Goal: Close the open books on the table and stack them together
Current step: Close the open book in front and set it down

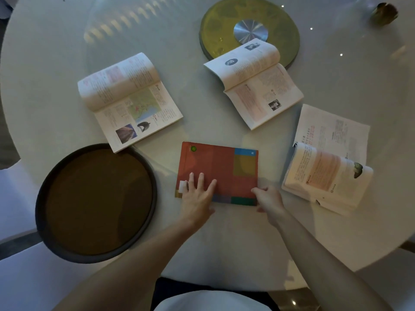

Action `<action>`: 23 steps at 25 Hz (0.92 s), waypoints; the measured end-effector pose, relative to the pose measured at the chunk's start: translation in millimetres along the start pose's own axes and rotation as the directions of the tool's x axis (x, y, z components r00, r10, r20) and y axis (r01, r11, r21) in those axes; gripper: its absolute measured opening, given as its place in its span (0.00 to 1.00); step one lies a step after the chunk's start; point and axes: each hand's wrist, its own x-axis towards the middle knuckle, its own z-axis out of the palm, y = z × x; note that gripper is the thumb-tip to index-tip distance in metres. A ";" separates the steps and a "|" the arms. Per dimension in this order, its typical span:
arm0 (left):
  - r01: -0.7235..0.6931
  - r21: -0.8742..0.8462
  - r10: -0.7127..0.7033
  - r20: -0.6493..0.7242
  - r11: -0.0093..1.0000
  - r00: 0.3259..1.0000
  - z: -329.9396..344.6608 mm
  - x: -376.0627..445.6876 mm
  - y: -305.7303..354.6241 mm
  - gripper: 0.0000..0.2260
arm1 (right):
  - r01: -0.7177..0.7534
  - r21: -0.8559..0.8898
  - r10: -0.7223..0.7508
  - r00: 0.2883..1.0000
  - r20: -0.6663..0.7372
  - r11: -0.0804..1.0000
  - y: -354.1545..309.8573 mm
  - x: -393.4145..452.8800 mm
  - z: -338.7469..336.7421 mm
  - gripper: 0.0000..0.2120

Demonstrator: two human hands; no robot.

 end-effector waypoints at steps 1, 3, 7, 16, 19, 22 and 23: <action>0.000 0.032 0.000 -0.008 0.999 1.000 -0.3 -0.2 -0.7 0.36 | -0.030 0.056 0.029 0.999 0.022 0.998 4.1 -3.2 1.4 0.09; -0.019 0.077 0.023 -0.041 0.997 0.999 -0.2 -1.2 -7.1 0.31 | -0.066 0.126 0.056 0.995 0.080 0.990 11.7 -12.1 2.9 0.08; -0.090 -0.012 0.089 -0.028 0.996 0.996 -9.0 -3.4 -18.7 0.22 | -0.116 0.407 0.052 0.985 0.165 0.906 25.6 -24.9 -1.7 0.06; -0.268 -0.254 0.131 -0.451 0.929 0.883 -73.6 -4.3 -17.9 0.11 | -0.057 0.673 -0.058 0.987 0.148 0.738 12.7 -28.4 -9.8 0.19; -0.196 -0.589 -0.002 -0.318 0.784 0.948 -98.0 0.9 -13.2 0.10 | -0.018 0.640 -0.151 0.966 0.208 0.768 2.8 -25.7 -6.5 0.37; -0.082 -0.871 -0.060 -0.127 0.484 0.990 -111.5 10.2 -10.2 0.07 | -0.040 0.630 -0.189 0.938 0.291 0.775 -15.3 -23.1 -3.9 0.23; -0.039 -0.913 -0.073 -0.075 0.405 0.994 -114.5 12.6 -9.0 0.06 | -0.063 0.623 -0.185 0.927 0.325 0.779 -18.4 -20.3 -4.1 0.20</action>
